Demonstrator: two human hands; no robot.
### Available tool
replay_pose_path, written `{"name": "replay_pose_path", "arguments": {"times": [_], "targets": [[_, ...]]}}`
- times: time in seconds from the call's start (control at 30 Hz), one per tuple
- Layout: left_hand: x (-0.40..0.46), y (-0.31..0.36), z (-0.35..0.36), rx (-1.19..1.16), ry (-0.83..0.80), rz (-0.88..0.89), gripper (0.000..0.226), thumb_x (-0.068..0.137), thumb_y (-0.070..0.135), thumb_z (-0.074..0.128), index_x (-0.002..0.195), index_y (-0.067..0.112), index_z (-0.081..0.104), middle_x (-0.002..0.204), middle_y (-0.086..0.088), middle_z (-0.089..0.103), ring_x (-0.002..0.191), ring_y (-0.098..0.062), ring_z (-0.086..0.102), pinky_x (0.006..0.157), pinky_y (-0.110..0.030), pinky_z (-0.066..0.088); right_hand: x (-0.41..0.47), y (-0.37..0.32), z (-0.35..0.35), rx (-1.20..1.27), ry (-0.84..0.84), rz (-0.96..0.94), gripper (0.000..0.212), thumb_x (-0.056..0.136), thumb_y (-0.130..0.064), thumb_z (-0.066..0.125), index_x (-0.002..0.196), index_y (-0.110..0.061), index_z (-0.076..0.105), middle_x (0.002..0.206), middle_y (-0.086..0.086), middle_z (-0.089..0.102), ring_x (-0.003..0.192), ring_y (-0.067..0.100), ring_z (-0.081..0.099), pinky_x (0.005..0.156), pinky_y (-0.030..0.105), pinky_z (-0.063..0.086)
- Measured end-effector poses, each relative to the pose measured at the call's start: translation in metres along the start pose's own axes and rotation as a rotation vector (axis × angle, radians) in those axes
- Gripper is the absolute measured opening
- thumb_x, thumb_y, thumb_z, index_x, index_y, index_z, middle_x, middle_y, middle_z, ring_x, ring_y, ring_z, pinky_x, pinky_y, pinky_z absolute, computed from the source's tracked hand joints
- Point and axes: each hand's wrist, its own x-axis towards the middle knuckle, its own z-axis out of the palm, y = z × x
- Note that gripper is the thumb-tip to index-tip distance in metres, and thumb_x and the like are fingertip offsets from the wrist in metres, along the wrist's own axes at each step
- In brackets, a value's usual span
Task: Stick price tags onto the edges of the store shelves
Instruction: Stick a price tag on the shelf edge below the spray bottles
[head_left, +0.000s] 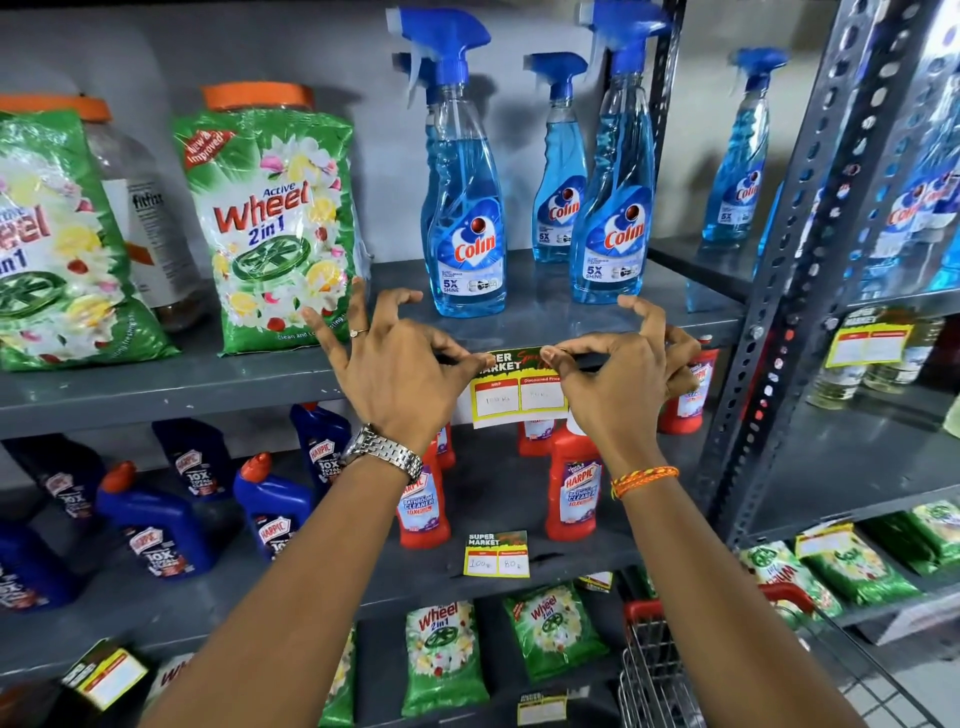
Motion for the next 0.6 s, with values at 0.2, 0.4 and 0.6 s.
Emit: {"name": "replay_pose_path", "arguments": {"times": [0.2,0.4,0.6], "targets": [[-0.003,0.007,0.000,0.055,0.033,-0.037,0.038,0.061,0.075,0.079,0.077,0.040,0.081,0.140,0.015,0.061,0.152,-0.029,0.031,0.124,-0.066,-0.004,-0.003,0.000,0.004,-0.030,0.073,-0.013,0.008,0.072,-0.037,0.085,0.077,-0.035,0.078,0.140,-0.006,0.047,0.131,0.028,0.030,0.097,0.056,0.034],[-0.003,0.002,-0.002,0.113,-0.012,-0.052,0.048,0.059,0.083,0.074,0.073,0.037,0.078,0.138,0.010,0.062,0.152,-0.030,0.031,0.123,-0.064,-0.005,-0.001,-0.003,0.004,-0.047,0.087,0.028,0.016,0.068,-0.039,0.086,0.077,-0.032,0.075,0.127,-0.004,0.053,0.128,0.029,0.036,0.094,0.055,0.035],[-0.032,-0.024,-0.007,0.174,0.019,0.200,0.061,0.096,0.065,0.047,0.130,0.017,0.062,0.148,-0.007,0.057,0.153,-0.035,0.032,0.129,-0.056,0.003,-0.021,0.003,0.009,-0.051,0.157,-0.214,0.032,0.086,-0.028,0.069,0.118,-0.021,0.069,0.121,-0.001,0.064,0.118,0.024,0.044,0.092,0.054,0.039]]}}
